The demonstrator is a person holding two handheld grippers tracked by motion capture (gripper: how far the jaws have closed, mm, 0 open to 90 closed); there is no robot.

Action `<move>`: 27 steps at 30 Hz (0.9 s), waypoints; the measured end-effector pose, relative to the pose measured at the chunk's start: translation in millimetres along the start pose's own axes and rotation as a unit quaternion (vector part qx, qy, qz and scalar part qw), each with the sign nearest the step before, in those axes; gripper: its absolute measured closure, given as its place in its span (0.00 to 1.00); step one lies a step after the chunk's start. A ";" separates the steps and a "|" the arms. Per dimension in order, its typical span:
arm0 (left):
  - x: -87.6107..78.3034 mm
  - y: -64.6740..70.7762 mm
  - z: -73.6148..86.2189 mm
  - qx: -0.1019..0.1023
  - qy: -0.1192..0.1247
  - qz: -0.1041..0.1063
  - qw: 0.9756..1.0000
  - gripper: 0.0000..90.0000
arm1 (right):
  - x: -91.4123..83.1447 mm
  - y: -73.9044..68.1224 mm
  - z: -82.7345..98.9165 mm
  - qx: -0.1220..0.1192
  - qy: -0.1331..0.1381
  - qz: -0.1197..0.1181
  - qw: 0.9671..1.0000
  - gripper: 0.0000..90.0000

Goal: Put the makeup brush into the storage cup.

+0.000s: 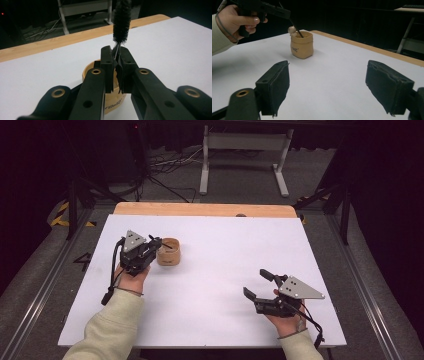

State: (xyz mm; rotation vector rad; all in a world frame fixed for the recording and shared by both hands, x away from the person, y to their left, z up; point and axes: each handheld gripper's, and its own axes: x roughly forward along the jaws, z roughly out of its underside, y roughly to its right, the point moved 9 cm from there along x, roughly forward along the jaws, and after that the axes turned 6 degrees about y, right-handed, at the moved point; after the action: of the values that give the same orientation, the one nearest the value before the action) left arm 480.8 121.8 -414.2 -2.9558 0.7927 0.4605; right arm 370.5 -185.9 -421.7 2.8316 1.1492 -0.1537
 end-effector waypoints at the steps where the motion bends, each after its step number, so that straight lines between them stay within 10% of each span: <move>1: 0.7 0.0 1.0 0.001 -0.003 0.001 1.000 0.94 | -0.1 0.0 -0.1 0.000 0.000 0.000 1.000 0.22; 20: 5.2 -2.4 9.7 -0.002 -0.028 0.005 1.000 0.92 | 0.9 -0.3 0.3 0.001 -0.002 0.000 1.000 0.22; 27: 1.5 -2.1 9.2 0.007 -0.023 0.009 1.000 0.63 | 3.1 -0.7 -0.2 0.001 -0.001 -0.003 1.000 0.22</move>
State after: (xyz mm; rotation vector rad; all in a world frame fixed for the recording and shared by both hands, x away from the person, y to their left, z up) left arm 480.6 124.0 -423.4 -2.9170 0.8146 0.5197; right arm 372.3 -183.3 -421.9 2.8285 1.1591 -0.1589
